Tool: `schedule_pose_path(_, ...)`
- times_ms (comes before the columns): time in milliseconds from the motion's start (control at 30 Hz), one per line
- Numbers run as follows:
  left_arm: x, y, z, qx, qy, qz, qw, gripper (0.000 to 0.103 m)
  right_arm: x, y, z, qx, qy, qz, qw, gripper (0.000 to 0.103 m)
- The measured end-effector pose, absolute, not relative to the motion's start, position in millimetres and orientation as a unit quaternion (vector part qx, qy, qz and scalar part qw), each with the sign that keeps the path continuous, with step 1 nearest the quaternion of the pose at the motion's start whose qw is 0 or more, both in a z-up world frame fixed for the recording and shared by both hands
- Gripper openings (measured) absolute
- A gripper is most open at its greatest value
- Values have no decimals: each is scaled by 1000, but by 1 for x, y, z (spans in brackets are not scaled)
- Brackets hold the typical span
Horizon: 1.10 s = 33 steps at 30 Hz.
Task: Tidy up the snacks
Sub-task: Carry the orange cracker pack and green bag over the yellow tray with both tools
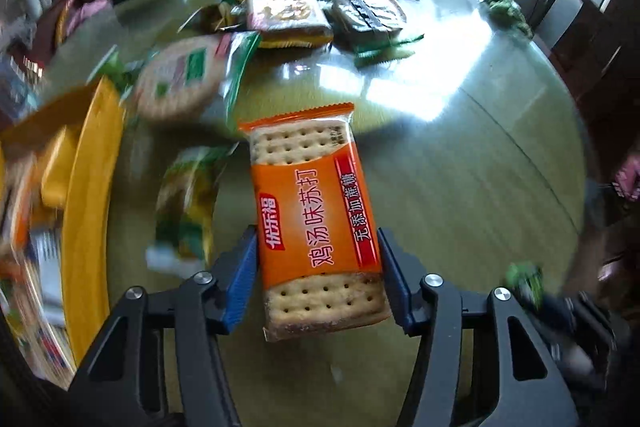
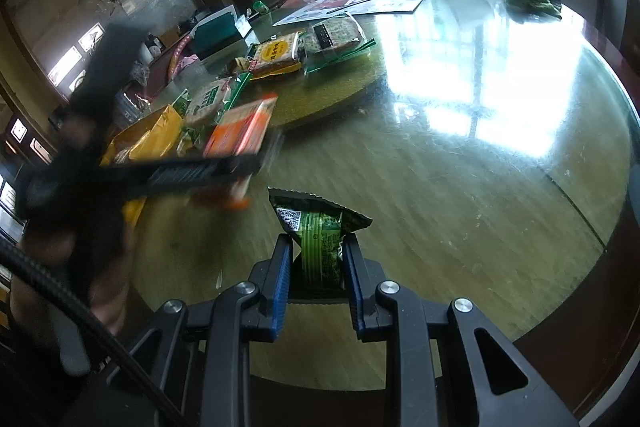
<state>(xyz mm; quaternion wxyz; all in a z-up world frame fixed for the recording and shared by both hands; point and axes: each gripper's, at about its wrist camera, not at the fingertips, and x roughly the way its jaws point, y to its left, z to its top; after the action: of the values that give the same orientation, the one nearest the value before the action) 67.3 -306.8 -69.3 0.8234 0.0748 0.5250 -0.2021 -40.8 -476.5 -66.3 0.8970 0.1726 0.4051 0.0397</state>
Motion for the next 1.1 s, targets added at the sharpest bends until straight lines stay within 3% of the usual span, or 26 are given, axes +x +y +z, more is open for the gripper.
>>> schedule_pose_path(367, 10, -262, -51, -34, 499, -277, 821, 56, -44, -475, -61, 216, 405, 20, 888, 23)
schedule_pose_path(1100, -15, -170, 31, -94, 369, -258, 888, 55, -16, -403, -21, 190, 371, 84, 905, 23)
